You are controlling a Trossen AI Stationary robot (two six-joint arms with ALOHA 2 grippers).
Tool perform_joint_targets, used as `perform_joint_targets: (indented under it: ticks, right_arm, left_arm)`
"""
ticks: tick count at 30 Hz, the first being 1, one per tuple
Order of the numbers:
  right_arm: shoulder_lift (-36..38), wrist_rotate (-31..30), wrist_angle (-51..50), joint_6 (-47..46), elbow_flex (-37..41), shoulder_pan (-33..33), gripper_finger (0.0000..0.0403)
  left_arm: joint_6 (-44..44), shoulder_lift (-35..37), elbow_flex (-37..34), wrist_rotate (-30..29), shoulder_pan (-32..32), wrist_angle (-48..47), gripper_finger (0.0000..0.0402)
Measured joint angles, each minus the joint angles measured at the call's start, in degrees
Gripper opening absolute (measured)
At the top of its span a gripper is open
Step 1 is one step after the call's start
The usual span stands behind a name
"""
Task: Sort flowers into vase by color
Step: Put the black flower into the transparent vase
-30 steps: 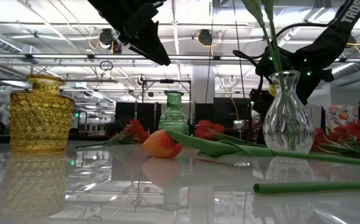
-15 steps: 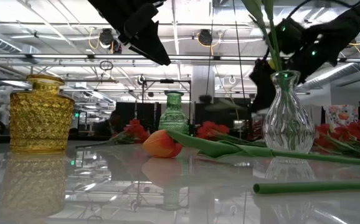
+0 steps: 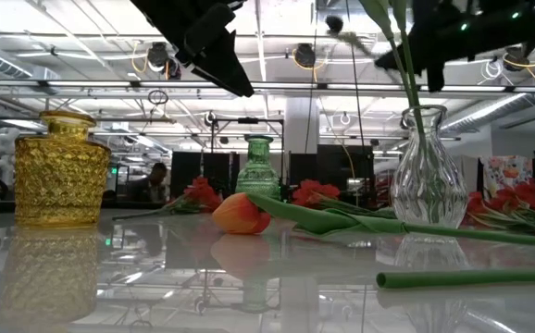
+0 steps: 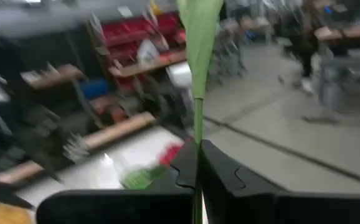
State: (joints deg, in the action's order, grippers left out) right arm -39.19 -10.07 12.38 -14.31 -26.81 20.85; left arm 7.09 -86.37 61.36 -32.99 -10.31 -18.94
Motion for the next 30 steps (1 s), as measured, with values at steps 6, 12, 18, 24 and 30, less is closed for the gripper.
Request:
perform_joint_targets:
  ticks: [6,12,18,24,30]
  right_arm:
    - [7.6,6.2,2.6,-1.6,0.0,-3.3,0.0000]
    - [11.7,7.5,9.0,-3.5,0.9,-10.4,0.0000]
    - [12.8,4.8,21.1,-6.1,8.2,-17.2,0.0000]
    - [12.7,-1.0,37.7,-5.6,18.3,-22.0,0.0000]
    - [11.4,-2.0,44.6,-3.0,22.3,-25.5,0.0000]
  left_arm:
    - [0.1,0.0,0.0,0.2,0.0,0.2,0.0205]
    - [0.1,0.0,0.0,0.3,0.0,0.6,0.0205]
    - [0.2,0.0,0.0,0.3,0.0,0.6,0.0205]
    - [0.1,0.0,0.0,0.3,0.0,1.6,0.0205]
    - [0.1,0.0,0.0,0.3,0.0,2.6,0.0205]
